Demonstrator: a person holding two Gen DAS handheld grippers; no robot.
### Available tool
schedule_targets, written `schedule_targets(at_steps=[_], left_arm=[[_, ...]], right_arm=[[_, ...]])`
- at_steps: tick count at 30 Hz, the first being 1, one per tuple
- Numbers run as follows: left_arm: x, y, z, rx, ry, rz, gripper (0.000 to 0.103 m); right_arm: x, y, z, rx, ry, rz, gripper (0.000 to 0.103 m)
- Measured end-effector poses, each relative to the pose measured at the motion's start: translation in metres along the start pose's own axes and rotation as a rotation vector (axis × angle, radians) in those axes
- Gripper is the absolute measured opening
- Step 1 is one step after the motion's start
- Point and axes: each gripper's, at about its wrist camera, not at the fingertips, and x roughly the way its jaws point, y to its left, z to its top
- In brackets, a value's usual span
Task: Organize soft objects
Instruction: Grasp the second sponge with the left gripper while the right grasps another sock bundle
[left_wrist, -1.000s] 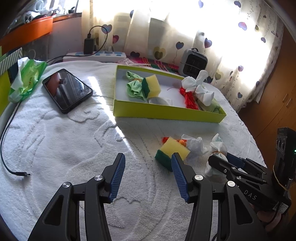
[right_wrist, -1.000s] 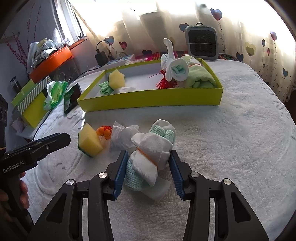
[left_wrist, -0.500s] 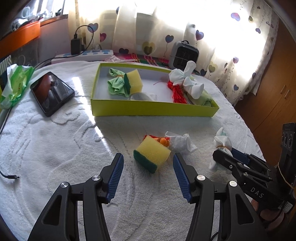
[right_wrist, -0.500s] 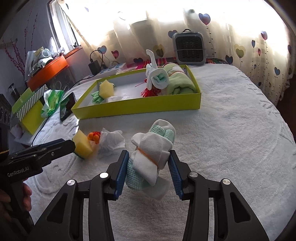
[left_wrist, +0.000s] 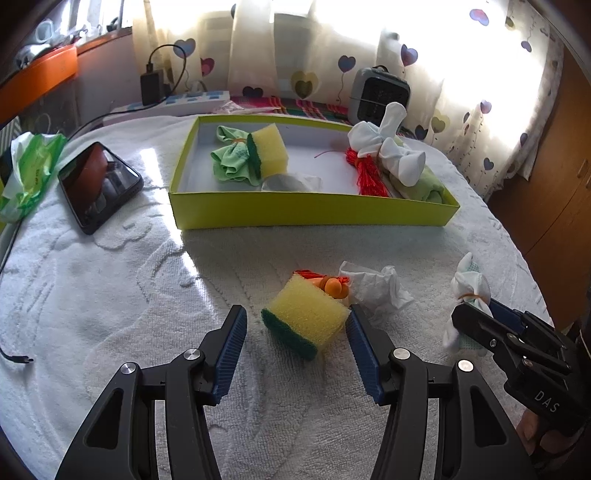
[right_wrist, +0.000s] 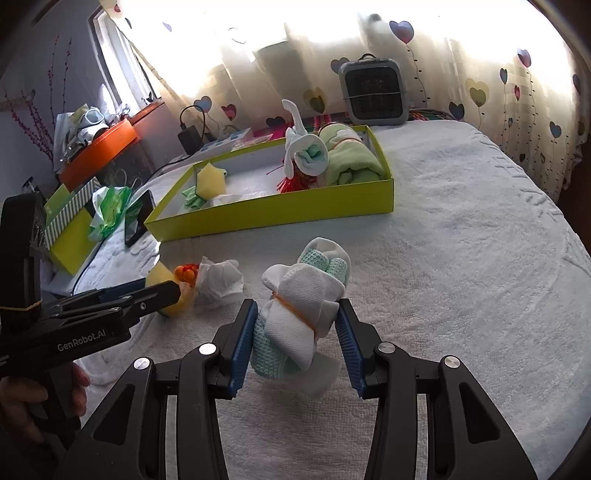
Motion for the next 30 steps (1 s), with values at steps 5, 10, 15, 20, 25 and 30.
schedule_targets(at_steps=[5, 10, 15, 20, 25, 30], left_arm=[[0.0012, 0.0034, -0.0005, -0.025, -0.003, -0.006, 0.055], [0.0003, 0.0014, -0.0009, -0.021, -0.011, -0.019, 0.051], [-0.0007, -0.0001, -0.0012, -0.012, -0.015, -0.022, 0.042], [-0.0017, 0.0003, -0.0020, -0.010, -0.018, -0.022, 0.040], [-0.0035, 0.0005, -0.0023, -0.008, -0.022, -0.019, 0.039], [-0.0042, 0.0008, -0.0024, -0.011, -0.023, -0.019, 0.039]], right_arm=[[-0.0007, 0.0008, -0.0005, -0.007, -0.005, -0.004, 0.045], [-0.0006, 0.0008, -0.0005, -0.011, -0.006, -0.005, 0.045], [-0.0001, 0.0007, -0.0004, -0.008, -0.005, -0.006, 0.045], [0.0004, 0.0006, -0.0005, -0.008, -0.006, -0.009, 0.045], [0.0004, 0.0006, -0.0006, -0.010, -0.006, -0.010, 0.045], [0.0003, 0.0004, -0.0007, -0.009, -0.006, -0.010, 0.045]])
